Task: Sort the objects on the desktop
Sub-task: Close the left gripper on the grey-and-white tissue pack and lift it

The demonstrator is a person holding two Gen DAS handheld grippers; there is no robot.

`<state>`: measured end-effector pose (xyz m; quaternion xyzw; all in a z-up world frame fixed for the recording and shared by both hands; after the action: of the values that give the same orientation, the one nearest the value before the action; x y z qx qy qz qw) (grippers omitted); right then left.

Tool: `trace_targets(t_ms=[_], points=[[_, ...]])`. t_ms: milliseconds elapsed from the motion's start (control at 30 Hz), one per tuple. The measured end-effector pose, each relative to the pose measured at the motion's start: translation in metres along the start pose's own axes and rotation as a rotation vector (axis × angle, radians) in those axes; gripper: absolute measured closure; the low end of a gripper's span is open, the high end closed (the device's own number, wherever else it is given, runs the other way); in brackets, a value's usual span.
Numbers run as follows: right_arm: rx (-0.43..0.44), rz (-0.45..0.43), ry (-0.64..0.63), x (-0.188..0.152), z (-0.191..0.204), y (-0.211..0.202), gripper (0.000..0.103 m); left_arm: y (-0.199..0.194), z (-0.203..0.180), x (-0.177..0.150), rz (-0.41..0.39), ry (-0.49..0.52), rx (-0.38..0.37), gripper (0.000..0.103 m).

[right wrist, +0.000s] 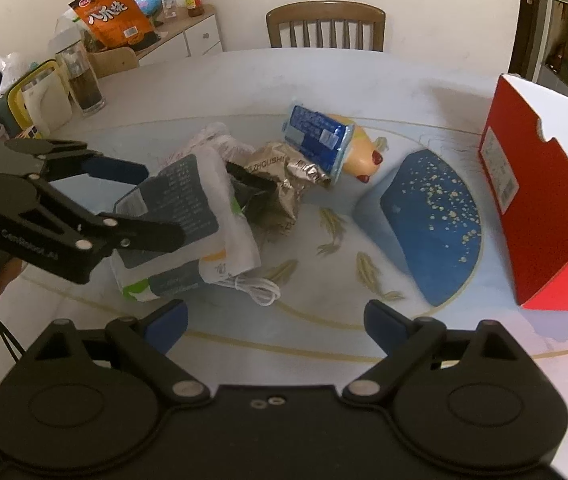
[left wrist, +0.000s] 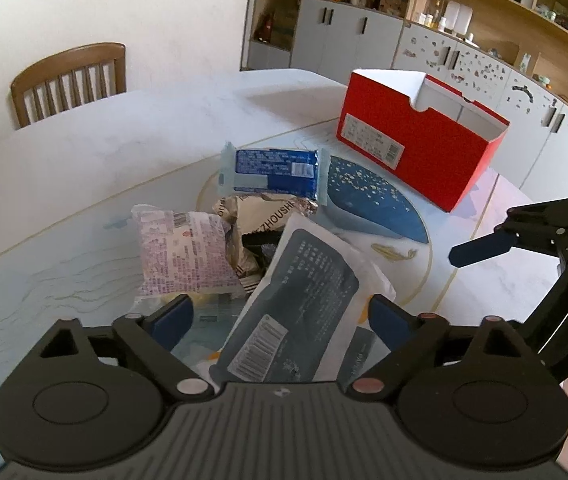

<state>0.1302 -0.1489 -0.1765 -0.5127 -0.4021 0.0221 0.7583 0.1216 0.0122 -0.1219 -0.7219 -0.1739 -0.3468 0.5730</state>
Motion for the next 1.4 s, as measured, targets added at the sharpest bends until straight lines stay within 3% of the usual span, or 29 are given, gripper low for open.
trace_targets(t_ms=[100, 200, 533, 1000, 1400], points=[[0.006, 0.002, -0.008, -0.001, 0.003, 0.003, 0.007, 0.004, -0.001, 0.0, 0.009, 0.005, -0.011, 0.014], [0.013, 0.008, -0.018, -0.001, 0.007, 0.008, 0.007, 0.007, -0.003, -0.001, 0.023, 0.017, -0.021, 0.024], [0.021, 0.026, -0.038, 0.002, 0.012, 0.016, 0.007, 0.012, -0.001, -0.003, 0.034, 0.01, -0.042, 0.044], [0.036, 0.03, -0.057, 0.008, 0.018, 0.023, 0.007, 0.006, -0.001, -0.003, 0.027, -0.003, -0.074, 0.079], [0.052, 0.026, -0.084, 0.013, 0.025, 0.028, 0.007, -0.02, 0.012, -0.004, -0.032, -0.08, -0.055, 0.086]])
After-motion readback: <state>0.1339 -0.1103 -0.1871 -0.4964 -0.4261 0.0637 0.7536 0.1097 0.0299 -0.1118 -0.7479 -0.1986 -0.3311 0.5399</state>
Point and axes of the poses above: each gripper's, at about its wrist camera, not at the fingertips, and y roughly the way its jaws point, z to its left, x to its top, the point moved 6 cm from there along y, roughly the way its jaws point, and after that the axes turned 3 degrees about y, right-handed, at the moved point
